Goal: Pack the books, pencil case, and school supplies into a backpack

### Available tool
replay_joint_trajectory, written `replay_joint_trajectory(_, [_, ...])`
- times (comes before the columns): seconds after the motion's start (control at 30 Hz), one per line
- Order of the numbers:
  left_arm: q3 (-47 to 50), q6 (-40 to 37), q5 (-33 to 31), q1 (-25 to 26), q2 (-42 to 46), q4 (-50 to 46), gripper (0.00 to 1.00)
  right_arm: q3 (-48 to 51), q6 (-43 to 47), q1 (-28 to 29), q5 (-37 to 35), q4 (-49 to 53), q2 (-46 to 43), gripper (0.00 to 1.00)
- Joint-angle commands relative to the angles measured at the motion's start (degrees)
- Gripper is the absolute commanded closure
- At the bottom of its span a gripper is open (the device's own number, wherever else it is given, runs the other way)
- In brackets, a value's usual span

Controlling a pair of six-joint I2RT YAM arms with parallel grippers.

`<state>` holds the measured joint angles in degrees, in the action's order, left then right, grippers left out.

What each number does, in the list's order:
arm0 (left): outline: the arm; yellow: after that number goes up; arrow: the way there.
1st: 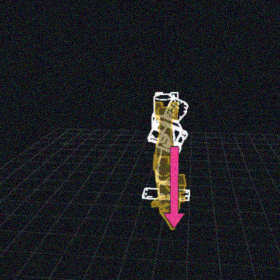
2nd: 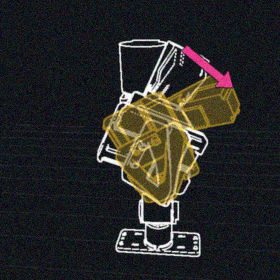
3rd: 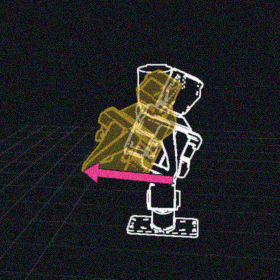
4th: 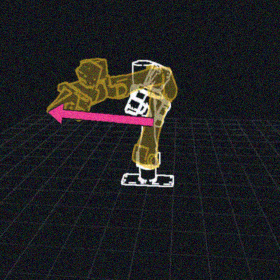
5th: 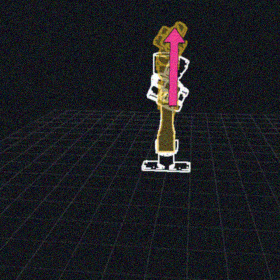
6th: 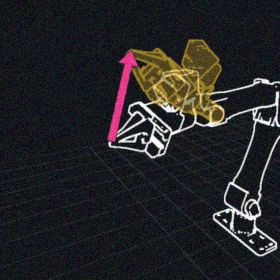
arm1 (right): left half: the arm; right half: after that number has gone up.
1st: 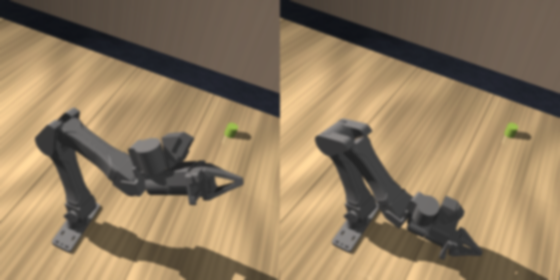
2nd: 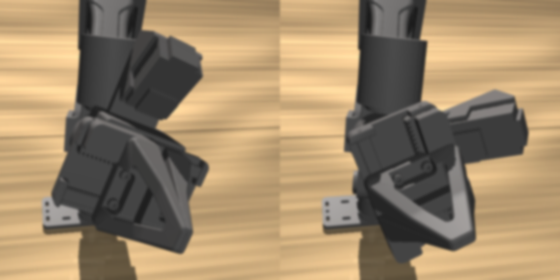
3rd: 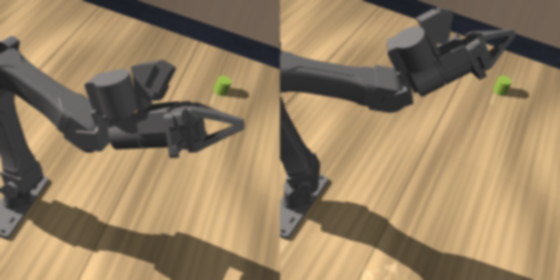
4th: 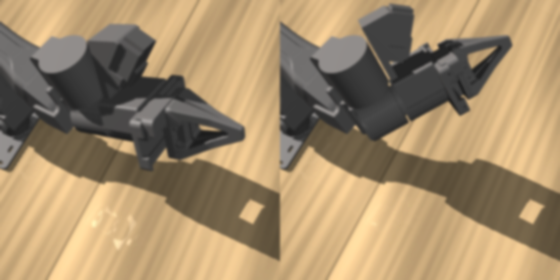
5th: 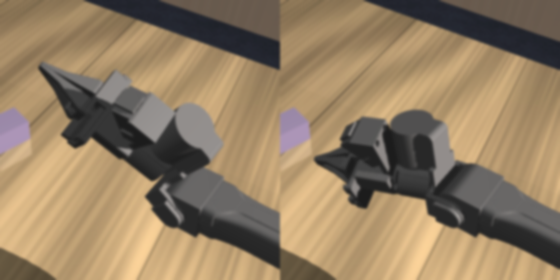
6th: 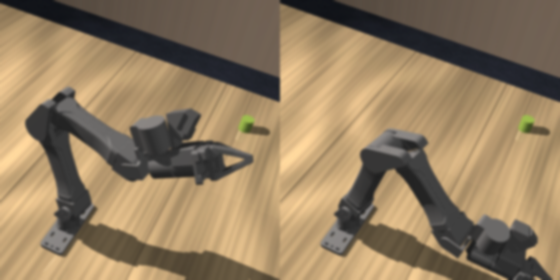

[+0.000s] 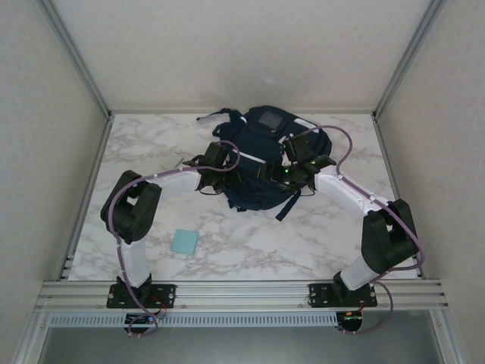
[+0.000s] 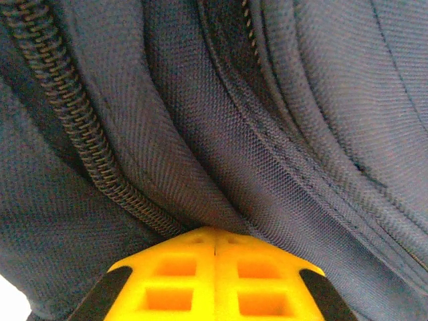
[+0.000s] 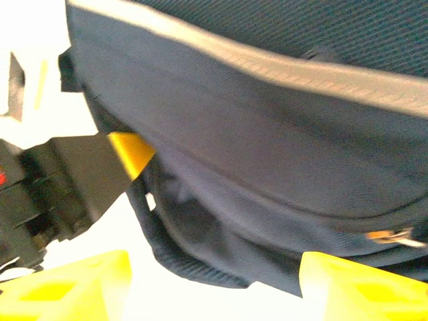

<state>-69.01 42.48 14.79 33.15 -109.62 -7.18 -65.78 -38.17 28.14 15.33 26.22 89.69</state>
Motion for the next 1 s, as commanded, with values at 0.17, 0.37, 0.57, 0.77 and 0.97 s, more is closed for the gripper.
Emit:
replay_joint_trajectory(0.17, [-3.57, -6.44, -0.50, -2.12, 1.93, -5.71, 0.98, 0.84, 6.51, -2.83, -10.36, 3.67, -8.10, 0.18])
replay_joint_trajectory(0.37, [-5.23, -10.67, -1.95, 0.27, 6.05, -12.79, 0.65, 3.06, 9.63, -9.23, -13.43, 1.65, -11.32, 0.01])
replay_joint_trajectory(0.57, [-4.82, -8.36, -3.05, 5.10, 8.84, -13.87, 0.46, 0.17, 12.10, -14.36, -8.82, -2.31, -4.02, 0.09])
replay_joint_trajectory(0.77, [-5.56, -6.91, -3.87, 9.19, 7.63, -10.82, 0.36, -1.88, 8.47, -16.75, -2.88, -11.47, 6.35, 0.41])
replay_joint_trajectory(0.97, [-7.87, -7.64, -4.45, 8.33, 2.05, -4.39, 0.35, -4.84, 5.68, -16.79, 1.41, -16.24, 13.25, 0.84])
